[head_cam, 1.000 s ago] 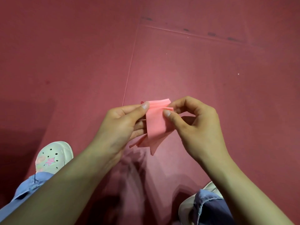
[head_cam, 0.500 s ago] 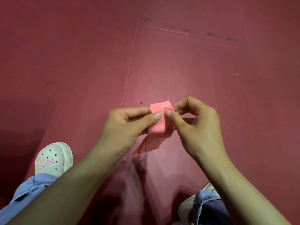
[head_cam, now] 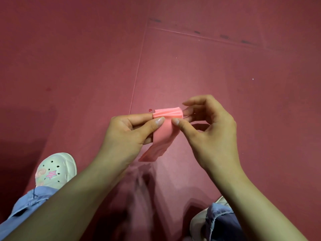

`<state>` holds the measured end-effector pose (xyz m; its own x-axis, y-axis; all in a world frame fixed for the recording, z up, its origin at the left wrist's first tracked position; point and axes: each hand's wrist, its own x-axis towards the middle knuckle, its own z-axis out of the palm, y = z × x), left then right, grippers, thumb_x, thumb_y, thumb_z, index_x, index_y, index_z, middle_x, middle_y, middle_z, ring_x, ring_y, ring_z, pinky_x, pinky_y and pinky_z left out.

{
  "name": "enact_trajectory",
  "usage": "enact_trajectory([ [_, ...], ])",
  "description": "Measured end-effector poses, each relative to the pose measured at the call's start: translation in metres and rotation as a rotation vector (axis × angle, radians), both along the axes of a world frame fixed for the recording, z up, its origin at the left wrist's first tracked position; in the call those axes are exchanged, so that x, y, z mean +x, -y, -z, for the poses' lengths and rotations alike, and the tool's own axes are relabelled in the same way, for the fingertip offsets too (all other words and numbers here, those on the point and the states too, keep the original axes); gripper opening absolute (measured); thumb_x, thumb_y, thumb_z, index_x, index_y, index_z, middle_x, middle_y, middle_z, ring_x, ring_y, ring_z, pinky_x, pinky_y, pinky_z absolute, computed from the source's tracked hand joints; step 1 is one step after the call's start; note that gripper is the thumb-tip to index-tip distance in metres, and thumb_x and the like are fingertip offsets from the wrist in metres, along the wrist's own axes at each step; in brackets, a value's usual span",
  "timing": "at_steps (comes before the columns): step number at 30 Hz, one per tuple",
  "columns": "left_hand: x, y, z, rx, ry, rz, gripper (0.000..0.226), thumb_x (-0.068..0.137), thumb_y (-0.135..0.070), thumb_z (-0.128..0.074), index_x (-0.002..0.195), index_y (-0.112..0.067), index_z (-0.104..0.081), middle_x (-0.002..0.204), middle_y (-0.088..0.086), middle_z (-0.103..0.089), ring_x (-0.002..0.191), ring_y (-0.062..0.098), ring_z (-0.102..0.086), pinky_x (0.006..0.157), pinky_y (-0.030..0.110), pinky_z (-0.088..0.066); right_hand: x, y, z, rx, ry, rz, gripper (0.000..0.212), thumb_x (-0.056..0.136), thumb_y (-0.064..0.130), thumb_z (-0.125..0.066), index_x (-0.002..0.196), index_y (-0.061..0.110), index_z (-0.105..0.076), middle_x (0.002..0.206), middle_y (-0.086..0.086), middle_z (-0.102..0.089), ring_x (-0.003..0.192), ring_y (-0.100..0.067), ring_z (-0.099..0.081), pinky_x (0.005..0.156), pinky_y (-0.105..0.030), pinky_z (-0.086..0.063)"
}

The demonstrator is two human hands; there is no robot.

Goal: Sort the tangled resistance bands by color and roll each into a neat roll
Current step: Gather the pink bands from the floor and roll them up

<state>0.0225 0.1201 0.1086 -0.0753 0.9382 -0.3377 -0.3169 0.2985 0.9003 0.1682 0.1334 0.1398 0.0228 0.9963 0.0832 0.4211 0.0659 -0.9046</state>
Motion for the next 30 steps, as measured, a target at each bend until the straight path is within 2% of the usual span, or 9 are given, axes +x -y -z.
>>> enact_trajectory([
  [4,-0.0013,-0.0001,0.0003,0.018,-0.034,0.004,0.024,0.071,-0.014,-0.071,0.094,-0.007,-0.075,0.087,0.007,-0.076,0.078,0.015,-0.073,0.066,0.019,-0.056,-0.0013,0.0009,0.0010,0.040,0.084,-0.021,0.026,0.072,0.004,-0.077,0.081,0.025,-0.065,0.085,0.011,-0.064,0.073,-0.003,-0.061,0.060,-0.012,-0.047],
  [7,-0.0024,-0.0005,0.0005,0.041,-0.108,0.014,0.019,0.079,-0.005,-0.069,0.098,-0.004,-0.075,0.089,0.008,-0.076,0.082,0.018,-0.072,0.071,0.023,-0.058,-0.0011,0.0002,0.0017,0.012,0.077,-0.026,0.027,0.072,0.003,-0.077,0.082,0.025,-0.065,0.089,0.008,-0.064,0.072,-0.003,-0.061,0.059,-0.010,-0.045],
  [12,-0.0045,0.0001,-0.0007,0.073,-0.221,0.031,0.020,0.080,-0.007,-0.070,0.100,-0.006,-0.075,0.093,0.007,-0.076,0.091,0.023,-0.072,0.088,0.042,-0.056,-0.0018,0.0001,0.0030,-0.002,0.106,-0.017,0.026,0.072,0.006,-0.078,0.075,0.027,-0.064,0.088,0.008,-0.061,0.075,-0.004,-0.062,0.058,-0.010,-0.044],
  [15,-0.0057,0.0007,-0.0024,0.094,-0.255,0.043,0.017,0.081,-0.007,-0.071,0.096,-0.013,-0.077,0.091,0.004,-0.076,0.092,0.025,-0.072,0.090,0.048,-0.055,-0.0015,-0.0003,0.0038,-0.016,0.127,-0.029,0.025,0.073,0.008,-0.078,0.077,0.030,-0.067,0.089,0.009,-0.061,0.077,-0.004,-0.061,0.060,-0.010,-0.046],
  [20,-0.0078,0.0006,-0.0017,0.107,-0.269,0.051,0.016,0.079,-0.011,-0.073,0.090,-0.020,-0.079,0.086,0.004,-0.077,0.086,0.027,-0.073,0.077,0.045,-0.060,-0.0003,-0.0005,0.0040,0.000,0.173,-0.043,0.017,0.074,0.011,-0.078,0.075,0.024,-0.068,0.088,0.008,-0.062,0.084,-0.004,-0.059,0.072,-0.020,-0.049],
  [25,-0.0089,0.0000,-0.0007,0.100,-0.281,0.041,0.017,0.078,-0.013,-0.075,0.089,-0.025,-0.078,0.086,0.001,-0.077,0.086,0.022,-0.073,0.085,0.048,-0.057,-0.0002,0.0004,0.0020,-0.005,0.161,-0.072,0.013,0.076,0.008,-0.075,0.078,0.018,-0.067,0.092,0.013,-0.069,0.094,-0.003,-0.062,0.087,-0.027,-0.049],
  [30,-0.0082,0.0005,-0.0008,0.108,-0.289,0.044,0.017,0.076,-0.016,-0.076,0.088,-0.028,-0.078,0.086,-0.001,-0.077,0.085,0.018,-0.073,0.086,0.044,-0.057,-0.0002,0.0009,0.0008,-0.034,0.142,-0.077,0.013,0.078,0.009,-0.073,0.077,0.021,-0.065,0.090,0.015,-0.072,0.093,-0.002,-0.064,0.089,-0.028,-0.050],
])
